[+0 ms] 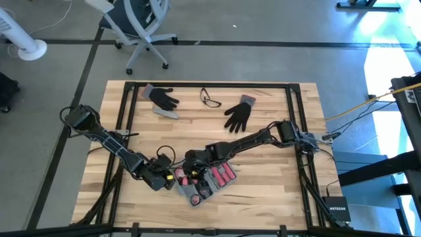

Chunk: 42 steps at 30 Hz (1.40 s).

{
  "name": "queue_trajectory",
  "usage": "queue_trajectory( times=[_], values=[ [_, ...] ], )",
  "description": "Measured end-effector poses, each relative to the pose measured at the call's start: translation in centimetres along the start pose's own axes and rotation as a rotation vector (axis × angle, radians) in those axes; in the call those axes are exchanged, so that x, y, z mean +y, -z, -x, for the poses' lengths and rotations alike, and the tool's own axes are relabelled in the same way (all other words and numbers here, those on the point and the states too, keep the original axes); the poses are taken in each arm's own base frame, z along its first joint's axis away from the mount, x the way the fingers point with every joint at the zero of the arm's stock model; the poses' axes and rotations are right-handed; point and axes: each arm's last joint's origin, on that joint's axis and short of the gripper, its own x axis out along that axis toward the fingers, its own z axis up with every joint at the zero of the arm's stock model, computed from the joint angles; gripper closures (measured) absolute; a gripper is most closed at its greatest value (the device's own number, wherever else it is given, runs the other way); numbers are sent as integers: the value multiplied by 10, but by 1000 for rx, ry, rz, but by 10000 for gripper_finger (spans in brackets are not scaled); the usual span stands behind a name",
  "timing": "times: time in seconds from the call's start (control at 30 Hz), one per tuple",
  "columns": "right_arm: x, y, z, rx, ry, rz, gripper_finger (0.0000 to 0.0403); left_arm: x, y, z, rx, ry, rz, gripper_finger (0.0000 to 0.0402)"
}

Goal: Prefit tool cases

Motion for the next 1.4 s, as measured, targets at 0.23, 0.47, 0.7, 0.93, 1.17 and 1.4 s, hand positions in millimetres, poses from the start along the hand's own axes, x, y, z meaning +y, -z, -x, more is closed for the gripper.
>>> queue_trajectory(
  times=[0.23, 0.47, 0.7, 0.93, 1.17, 1.4],
  values=[
    [1, -18, 15, 32, -39, -48, 403, 1, 0, 0, -2, -6, -16, 402],
    [-2, -47, 45, 75, -43, 28, 403, 2, 0, 0, -4, -25, -48, 401],
    [-6, -44, 71, 279, -69, 51, 403, 4, -3, 7, -20, -25, -150, 402],
    [-13, -34, 85, 375, -140, 9, 403, 20, -10, 18, -35, -164, -229, 401],
    [-6, -44, 90, 292, -223, -43, 403, 15, -21, 26, -106, -110, -216, 402],
    [-6, -47, 90, 255, -264, -72, 403, -2, -24, 27, -129, 43, -330, 401]
  ],
)
